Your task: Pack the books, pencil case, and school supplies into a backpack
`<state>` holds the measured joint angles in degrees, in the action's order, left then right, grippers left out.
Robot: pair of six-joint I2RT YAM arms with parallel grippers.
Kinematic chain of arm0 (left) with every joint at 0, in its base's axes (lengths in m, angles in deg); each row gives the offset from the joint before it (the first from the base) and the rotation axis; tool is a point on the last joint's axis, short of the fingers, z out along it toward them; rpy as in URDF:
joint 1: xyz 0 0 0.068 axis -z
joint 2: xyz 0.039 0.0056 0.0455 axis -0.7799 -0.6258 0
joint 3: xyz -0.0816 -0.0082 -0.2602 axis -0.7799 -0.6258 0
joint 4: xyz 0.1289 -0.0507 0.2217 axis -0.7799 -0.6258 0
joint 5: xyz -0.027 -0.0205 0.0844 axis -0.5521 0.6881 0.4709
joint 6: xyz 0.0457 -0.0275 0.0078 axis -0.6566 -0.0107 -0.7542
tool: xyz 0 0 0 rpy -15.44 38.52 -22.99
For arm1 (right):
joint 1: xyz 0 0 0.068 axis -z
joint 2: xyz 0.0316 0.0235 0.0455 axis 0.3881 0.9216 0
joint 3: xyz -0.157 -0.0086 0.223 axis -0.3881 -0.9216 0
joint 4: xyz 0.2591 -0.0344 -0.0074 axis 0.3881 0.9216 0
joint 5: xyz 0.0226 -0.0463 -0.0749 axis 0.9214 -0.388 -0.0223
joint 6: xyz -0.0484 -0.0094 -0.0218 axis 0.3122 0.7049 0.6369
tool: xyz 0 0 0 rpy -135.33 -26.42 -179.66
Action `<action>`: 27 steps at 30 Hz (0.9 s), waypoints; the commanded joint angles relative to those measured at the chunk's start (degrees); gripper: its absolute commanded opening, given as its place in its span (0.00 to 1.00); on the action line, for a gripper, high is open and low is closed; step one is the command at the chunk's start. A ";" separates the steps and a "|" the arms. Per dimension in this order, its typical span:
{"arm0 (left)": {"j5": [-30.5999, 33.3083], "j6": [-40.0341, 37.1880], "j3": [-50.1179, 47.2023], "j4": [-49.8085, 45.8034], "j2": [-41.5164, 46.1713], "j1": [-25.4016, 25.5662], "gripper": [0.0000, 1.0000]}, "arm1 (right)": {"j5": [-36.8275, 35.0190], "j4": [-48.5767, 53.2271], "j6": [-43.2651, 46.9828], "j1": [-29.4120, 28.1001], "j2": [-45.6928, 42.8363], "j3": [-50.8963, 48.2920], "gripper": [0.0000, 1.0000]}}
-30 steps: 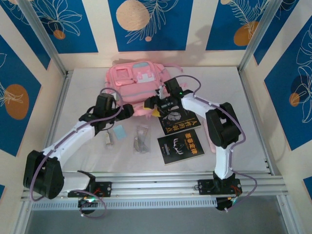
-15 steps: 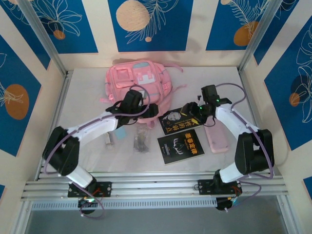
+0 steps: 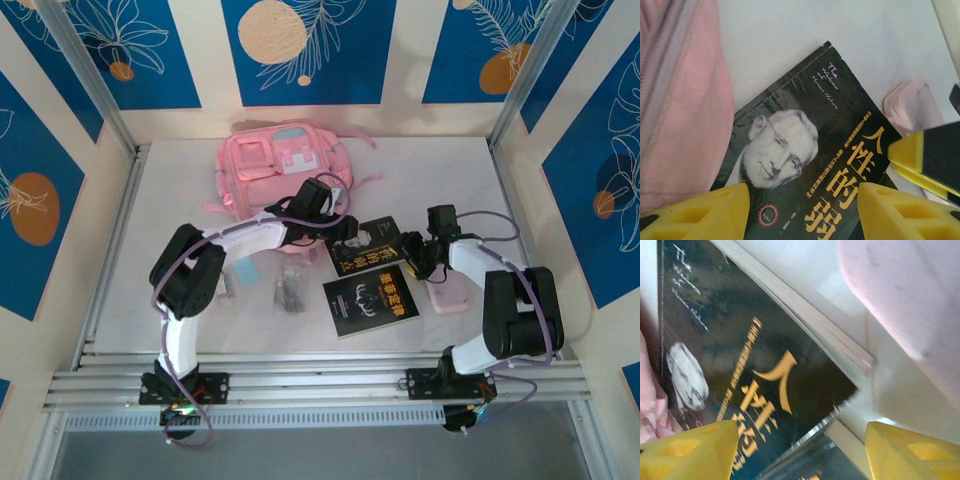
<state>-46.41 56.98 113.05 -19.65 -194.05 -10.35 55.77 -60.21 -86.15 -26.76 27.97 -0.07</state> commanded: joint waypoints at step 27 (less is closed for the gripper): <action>-2.67 -4.33 2.04 -5.71 -7.40 0.23 0.52 | 2.98 -17.64 -8.17 -4.13 6.23 6.18 0.33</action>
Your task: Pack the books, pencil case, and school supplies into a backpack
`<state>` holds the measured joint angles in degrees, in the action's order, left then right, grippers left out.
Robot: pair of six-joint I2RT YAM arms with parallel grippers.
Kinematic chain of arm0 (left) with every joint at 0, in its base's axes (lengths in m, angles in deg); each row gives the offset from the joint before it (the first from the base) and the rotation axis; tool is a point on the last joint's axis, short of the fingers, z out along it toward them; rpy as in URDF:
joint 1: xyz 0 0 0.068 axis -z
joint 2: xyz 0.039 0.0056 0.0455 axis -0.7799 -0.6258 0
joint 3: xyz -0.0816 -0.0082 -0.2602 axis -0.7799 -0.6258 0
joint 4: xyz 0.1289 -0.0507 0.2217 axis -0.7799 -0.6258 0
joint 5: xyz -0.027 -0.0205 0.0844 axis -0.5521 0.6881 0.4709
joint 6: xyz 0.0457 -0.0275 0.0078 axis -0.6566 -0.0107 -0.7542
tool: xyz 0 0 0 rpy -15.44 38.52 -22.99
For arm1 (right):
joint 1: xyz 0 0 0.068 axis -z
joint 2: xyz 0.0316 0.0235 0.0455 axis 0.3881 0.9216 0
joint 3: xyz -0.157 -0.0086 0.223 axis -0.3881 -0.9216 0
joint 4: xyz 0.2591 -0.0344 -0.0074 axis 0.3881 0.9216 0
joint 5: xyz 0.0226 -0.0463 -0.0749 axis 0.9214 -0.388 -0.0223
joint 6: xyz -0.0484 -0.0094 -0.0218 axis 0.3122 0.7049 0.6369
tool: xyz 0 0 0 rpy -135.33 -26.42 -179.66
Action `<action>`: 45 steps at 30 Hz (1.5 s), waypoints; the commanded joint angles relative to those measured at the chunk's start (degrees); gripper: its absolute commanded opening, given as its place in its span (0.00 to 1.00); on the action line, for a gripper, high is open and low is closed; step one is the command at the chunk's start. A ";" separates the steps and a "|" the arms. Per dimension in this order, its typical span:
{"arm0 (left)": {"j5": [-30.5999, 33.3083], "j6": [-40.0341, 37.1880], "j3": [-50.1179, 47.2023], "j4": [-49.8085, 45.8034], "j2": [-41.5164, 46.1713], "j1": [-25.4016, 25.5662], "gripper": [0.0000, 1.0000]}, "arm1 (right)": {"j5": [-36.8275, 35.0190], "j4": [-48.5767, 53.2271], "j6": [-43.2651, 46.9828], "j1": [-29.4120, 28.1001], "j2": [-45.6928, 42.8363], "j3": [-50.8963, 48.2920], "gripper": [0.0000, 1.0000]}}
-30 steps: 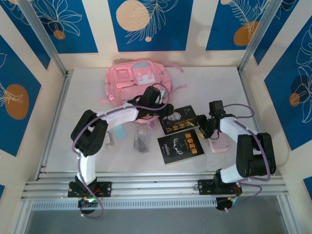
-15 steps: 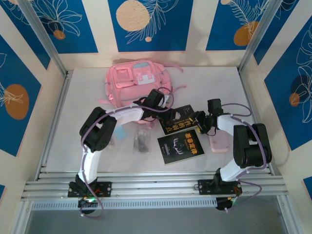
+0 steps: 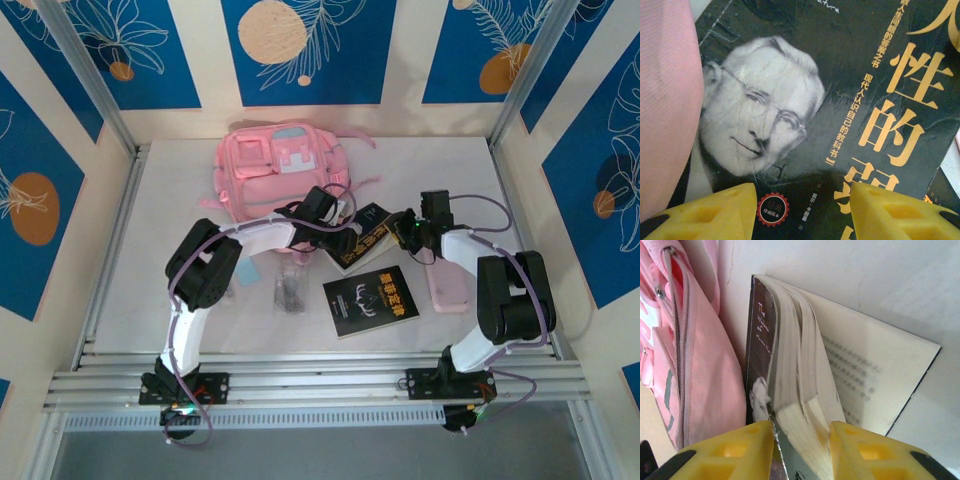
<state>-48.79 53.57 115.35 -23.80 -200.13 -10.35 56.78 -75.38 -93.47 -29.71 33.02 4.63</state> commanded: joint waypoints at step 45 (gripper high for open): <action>-27.29 22.65 -16.32 42.89 13.22 -15.33 0.78 | 35.41 11.73 28.44 -0.38 -11.21 16.80 0.00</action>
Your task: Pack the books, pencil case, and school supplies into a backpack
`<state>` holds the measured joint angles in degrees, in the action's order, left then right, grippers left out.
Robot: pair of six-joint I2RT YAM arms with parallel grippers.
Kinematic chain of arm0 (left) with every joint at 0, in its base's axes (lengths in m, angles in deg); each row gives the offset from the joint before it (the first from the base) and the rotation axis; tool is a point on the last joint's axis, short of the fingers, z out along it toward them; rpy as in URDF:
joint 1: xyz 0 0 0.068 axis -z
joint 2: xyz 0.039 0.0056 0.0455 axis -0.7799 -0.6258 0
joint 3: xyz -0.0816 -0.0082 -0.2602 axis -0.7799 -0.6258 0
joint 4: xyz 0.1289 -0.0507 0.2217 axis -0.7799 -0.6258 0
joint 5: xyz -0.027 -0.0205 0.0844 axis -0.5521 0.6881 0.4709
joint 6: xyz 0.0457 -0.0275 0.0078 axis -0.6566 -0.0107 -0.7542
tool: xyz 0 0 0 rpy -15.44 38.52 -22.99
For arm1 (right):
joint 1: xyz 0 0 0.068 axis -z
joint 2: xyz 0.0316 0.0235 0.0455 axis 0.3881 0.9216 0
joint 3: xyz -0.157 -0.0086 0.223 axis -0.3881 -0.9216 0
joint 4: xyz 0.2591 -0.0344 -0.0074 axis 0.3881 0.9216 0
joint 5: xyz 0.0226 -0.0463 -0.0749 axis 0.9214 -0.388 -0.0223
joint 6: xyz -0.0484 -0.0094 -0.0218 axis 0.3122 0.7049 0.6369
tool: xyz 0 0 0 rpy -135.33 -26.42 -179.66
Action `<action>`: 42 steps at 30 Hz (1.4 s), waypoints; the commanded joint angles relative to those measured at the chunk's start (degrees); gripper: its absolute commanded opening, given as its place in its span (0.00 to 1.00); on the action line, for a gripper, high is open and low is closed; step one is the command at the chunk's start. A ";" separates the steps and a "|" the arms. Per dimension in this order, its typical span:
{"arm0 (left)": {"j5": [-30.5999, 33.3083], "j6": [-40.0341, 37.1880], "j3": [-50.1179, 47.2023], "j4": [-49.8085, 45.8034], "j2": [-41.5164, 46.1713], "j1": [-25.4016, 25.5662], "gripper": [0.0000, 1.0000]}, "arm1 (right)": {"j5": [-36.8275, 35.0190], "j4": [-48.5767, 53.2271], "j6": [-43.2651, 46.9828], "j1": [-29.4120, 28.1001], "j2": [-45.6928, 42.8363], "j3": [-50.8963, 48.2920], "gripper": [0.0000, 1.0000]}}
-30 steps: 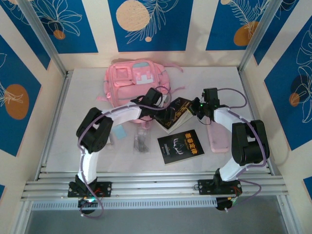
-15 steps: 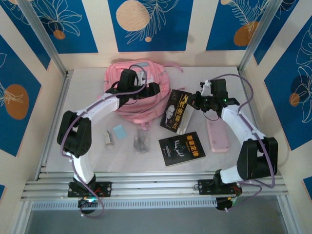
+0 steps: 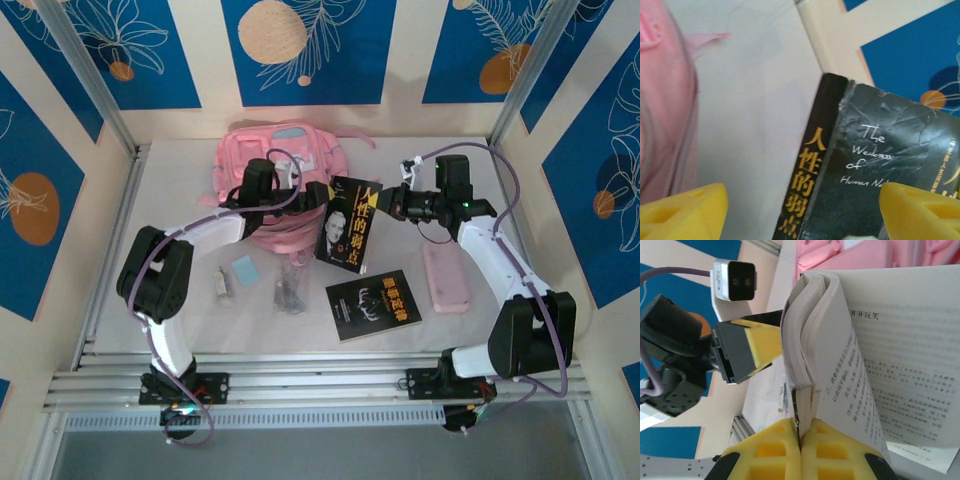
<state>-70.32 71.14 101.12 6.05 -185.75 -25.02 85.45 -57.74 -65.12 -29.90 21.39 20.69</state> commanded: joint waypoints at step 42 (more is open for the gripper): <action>33.25 22.09 -6.49 16.21 5.17 -1.87 0.00 | -32.37 -28.59 -46.29 -20.43 -0.37 -16.89 1.00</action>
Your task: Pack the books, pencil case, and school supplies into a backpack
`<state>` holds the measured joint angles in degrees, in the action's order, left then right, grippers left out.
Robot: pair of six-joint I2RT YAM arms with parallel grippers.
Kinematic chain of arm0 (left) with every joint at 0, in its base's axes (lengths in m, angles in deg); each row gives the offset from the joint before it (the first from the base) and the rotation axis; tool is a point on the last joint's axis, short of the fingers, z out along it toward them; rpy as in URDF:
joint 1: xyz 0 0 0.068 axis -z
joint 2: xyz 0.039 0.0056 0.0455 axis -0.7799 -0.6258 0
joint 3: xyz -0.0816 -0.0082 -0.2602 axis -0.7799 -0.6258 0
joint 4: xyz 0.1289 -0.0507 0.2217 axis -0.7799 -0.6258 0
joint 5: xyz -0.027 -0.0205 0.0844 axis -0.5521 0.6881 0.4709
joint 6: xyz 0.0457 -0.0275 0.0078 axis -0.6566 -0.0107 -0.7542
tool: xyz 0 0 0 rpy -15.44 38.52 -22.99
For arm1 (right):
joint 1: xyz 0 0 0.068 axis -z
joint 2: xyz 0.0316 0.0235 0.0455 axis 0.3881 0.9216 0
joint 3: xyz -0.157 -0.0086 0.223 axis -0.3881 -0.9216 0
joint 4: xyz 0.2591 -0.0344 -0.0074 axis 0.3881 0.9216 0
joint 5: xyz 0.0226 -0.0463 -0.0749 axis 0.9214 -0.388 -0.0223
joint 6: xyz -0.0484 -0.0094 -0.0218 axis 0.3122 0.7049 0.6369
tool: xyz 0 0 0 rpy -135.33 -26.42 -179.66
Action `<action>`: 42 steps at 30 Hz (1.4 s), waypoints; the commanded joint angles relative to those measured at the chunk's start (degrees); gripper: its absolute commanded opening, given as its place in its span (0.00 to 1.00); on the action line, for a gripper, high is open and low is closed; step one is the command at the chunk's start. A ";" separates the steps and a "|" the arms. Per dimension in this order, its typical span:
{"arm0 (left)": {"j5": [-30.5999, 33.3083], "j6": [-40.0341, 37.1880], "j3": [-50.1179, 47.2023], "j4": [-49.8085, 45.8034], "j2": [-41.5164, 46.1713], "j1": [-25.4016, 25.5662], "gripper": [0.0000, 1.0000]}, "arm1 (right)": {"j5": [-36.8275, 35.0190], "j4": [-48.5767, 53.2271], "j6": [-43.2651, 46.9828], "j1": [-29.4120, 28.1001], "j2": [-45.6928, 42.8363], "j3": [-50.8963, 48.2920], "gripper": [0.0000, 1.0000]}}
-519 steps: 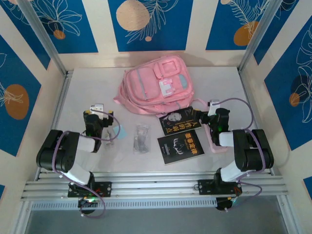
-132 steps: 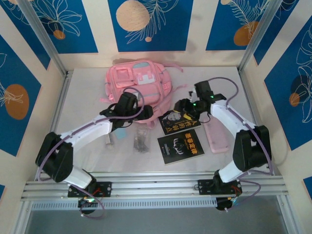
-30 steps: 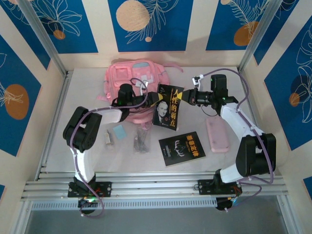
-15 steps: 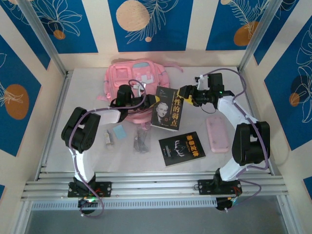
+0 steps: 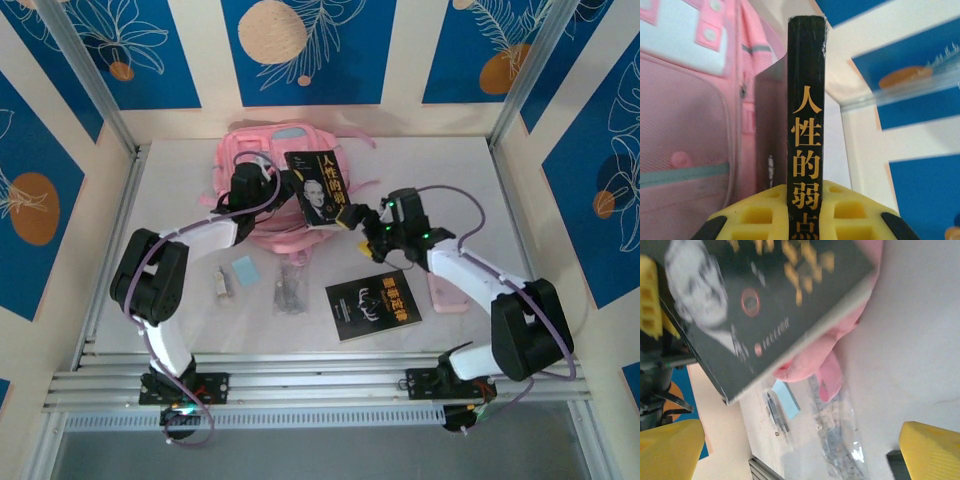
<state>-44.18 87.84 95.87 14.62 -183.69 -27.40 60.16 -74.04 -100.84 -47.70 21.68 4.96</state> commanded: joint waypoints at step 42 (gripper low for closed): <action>-3.55 -10.80 -9.54 -12.91 14.15 2.42 0.72 | 3.14 -36.79 -10.44 4.64 9.17 0.94 0.00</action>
<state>-41.17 90.85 82.45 14.62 -172.15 -24.25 58.44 -112.62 -118.04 -45.31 36.82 3.51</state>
